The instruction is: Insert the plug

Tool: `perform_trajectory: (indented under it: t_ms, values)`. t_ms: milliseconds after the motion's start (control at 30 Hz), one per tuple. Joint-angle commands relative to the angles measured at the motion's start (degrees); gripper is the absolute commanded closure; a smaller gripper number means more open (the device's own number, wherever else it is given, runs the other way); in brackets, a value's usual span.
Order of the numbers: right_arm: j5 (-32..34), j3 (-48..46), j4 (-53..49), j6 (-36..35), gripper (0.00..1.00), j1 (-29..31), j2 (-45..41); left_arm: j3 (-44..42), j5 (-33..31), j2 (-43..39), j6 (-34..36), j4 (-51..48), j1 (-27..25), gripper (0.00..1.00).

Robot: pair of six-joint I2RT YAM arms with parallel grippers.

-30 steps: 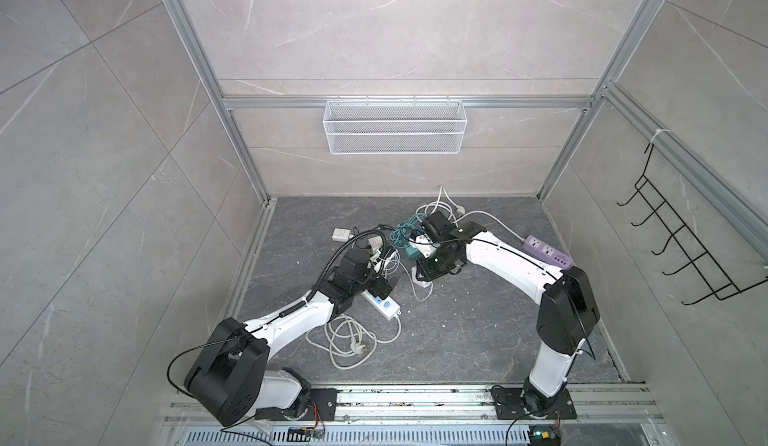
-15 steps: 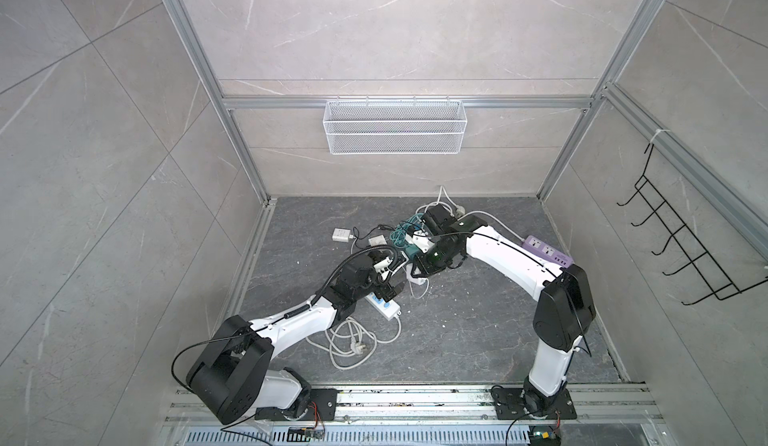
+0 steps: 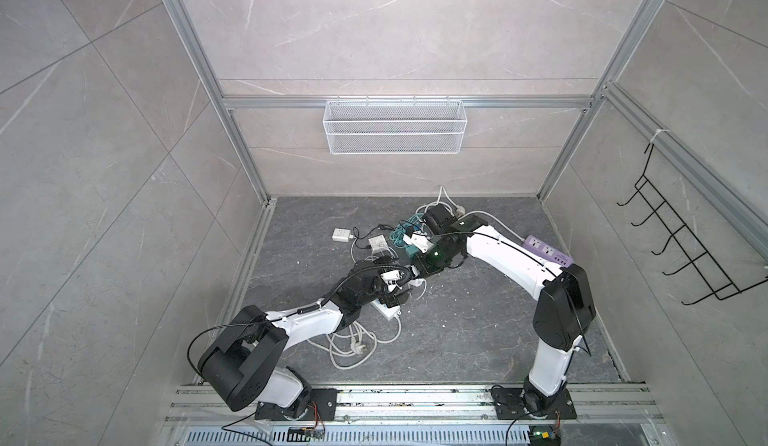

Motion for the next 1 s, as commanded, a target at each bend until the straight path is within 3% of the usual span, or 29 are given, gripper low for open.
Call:
perform_trajectory:
  t_ms: [0, 433, 667, 967]
  values:
    - [-2.2, 1.3, -0.6, -0.6, 0.82, -0.2, 1.1, 2.1, 1.9, 1.4, 3.5, 3.6, -0.7, 0.03]
    - [-3.9, 0.9, 0.2, -0.1, 0.82, -0.1, 1.1, 3.6, 2.8, 5.0, 5.3, 5.8, -1.1, 0.08]
    - [-4.2, 0.8, 0.5, 0.1, 0.82, -0.2, 0.8, 4.8, 4.1, 5.0, 4.9, 3.6, -1.0, 0.17]
    - [-4.8, 0.3, 0.8, 0.2, 0.81, -0.2, 0.8, 5.4, 4.6, 6.3, 4.1, 5.1, -1.1, 0.19]
